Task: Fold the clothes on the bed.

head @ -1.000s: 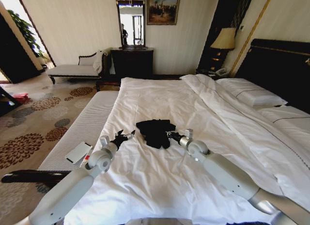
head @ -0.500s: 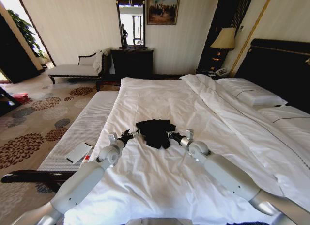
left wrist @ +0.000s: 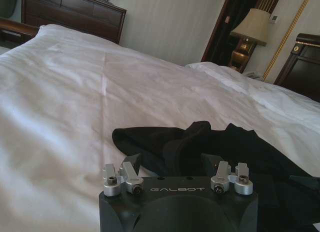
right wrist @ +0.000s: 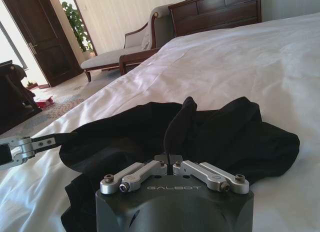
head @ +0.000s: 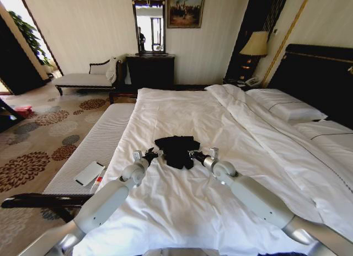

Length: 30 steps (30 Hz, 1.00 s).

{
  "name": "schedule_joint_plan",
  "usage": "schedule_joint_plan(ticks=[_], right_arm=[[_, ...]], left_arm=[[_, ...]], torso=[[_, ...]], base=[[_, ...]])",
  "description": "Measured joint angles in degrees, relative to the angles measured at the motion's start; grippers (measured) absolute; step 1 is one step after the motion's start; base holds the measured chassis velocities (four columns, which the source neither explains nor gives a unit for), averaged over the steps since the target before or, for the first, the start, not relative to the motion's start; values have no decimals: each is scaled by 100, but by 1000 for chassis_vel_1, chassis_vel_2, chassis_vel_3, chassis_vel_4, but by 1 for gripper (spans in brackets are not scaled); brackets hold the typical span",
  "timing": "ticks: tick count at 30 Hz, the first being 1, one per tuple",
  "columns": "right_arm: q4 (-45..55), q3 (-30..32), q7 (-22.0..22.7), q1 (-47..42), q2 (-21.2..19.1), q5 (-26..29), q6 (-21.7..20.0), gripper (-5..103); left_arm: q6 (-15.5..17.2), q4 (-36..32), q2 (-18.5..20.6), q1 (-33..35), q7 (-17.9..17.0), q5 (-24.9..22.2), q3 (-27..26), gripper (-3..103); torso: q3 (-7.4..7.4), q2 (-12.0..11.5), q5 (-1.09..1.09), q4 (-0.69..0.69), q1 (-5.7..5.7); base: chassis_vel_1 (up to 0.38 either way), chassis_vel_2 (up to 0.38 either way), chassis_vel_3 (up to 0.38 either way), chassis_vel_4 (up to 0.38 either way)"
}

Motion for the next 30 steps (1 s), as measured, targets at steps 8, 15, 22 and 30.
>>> schedule_joint_plan(ticks=[8,15,22,30], right_arm=[[-11,21,0,20,24,8,4,0],[-36,-10,-1,60,37,16,4,0],[-41,-37,-6,41,42,-5,34,0],[-36,-31,-31,5,37,-59,52,0]], left_arm=[[-1,135,-133,-36,-8,-17,54,45],[-2,246,-229,-113,-65,-95,105,18],[-4,306,-268,-133,-158,-91,107,1],[-4,220,-208,-112,-179,-99,55,0]], torso=[[0,0,-1,0,0],[0,0,0,0,0],[0,0,0,1,0],[0,0,0,0,0]], base=[[0,0,0,0],[0,0,0,0],[0,0,0,0],[0,0,0,0]])
